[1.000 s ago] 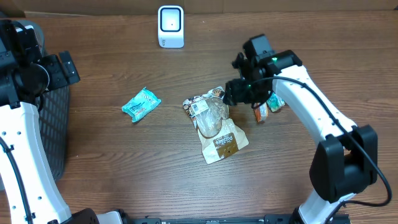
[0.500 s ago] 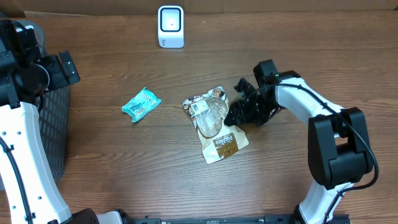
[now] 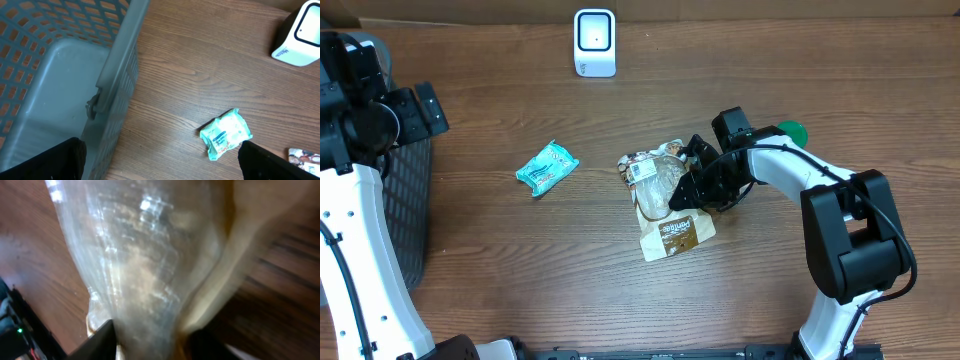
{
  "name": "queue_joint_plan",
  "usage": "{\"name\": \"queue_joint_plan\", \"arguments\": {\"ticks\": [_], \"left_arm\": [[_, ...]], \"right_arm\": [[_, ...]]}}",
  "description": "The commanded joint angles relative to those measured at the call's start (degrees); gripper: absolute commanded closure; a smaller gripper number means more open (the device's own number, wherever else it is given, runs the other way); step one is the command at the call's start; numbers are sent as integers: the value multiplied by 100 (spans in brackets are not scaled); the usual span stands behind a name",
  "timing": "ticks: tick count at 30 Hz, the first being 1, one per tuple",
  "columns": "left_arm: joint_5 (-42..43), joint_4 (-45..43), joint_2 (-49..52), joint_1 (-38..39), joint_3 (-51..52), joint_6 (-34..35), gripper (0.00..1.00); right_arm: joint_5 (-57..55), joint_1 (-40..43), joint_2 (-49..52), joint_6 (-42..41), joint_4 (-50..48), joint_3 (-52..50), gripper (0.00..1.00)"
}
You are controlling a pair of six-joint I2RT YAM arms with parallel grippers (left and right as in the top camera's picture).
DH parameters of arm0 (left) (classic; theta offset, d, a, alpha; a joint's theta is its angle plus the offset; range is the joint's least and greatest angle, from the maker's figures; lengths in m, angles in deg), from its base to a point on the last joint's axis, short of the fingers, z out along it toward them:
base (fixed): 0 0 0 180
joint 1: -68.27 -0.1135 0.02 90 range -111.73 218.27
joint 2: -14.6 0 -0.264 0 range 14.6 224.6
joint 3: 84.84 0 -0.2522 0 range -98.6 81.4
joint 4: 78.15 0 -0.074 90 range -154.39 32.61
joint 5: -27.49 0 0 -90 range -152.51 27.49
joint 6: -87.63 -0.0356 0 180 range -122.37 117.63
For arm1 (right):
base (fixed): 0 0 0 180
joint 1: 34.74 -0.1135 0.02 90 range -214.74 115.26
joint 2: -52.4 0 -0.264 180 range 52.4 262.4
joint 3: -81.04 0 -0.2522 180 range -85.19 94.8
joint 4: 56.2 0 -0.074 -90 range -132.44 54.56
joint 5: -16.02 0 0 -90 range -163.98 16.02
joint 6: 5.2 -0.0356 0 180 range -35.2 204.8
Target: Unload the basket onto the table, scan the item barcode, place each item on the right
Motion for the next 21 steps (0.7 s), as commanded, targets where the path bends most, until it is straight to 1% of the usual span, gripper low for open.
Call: {"name": "queue_joint_plan", "arguments": {"ticks": [1, 2, 4, 5, 9, 14, 21], "left_arm": [[-7, -4, 13, 2, -118, -127, 1], [-7, -4, 13, 2, -118, -127, 0], [-7, -4, 13, 2, -118, -127, 1], [-7, -4, 13, 2, -118, -127, 1], [-7, -7, 13, 2, -118, -127, 1], [-7, -4, 13, 2, -118, -127, 1], [-7, -7, 13, 2, -118, -127, 1]], "right_arm": [[-332, 0, 199, -55, -24, -66, 69], [-310, 0, 199, -52, -24, -63, 74], [-267, 0, 197, -55, 26, -17, 91], [-234, 0, 197, -55, 70, 24, 96], [-170, 7, 195, -55, 210, 157, 96], [503, 11, 98, -55, 328, 428, 96], [1233, 11, -599, -98, 304, 874, 96]]}}
